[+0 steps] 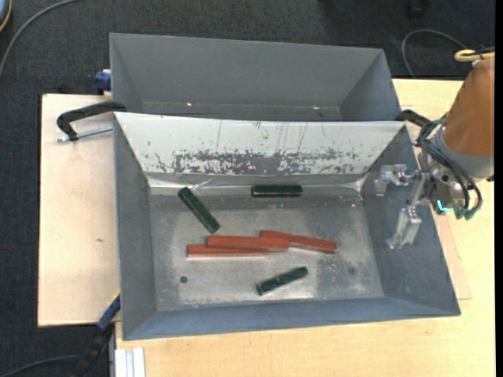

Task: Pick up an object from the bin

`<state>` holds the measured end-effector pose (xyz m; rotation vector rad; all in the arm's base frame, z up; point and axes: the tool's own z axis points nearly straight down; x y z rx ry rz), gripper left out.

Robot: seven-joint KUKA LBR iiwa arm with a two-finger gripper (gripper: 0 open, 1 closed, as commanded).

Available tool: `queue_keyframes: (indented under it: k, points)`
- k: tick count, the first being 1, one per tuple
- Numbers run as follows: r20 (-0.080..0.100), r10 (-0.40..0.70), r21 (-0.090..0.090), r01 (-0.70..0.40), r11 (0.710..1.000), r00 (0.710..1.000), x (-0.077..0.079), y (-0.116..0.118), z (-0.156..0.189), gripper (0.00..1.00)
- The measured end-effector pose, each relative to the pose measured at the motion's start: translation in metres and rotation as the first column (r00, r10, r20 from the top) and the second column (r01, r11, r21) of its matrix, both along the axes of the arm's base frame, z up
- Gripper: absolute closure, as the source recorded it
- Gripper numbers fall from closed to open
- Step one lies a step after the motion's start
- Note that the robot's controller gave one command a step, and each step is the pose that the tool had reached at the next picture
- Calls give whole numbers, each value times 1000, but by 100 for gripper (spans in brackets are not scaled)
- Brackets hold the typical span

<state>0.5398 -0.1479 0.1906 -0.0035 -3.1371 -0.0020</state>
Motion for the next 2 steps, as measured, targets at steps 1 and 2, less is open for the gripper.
queue_keyframes:
  k: [1, 2]
  points:
    - [-3, -60, 4, 60, 998, 998, -20, 95, -125, 0]
    - [13, 217, 0, -217, 976, 976, -7, 153, -89, 0]
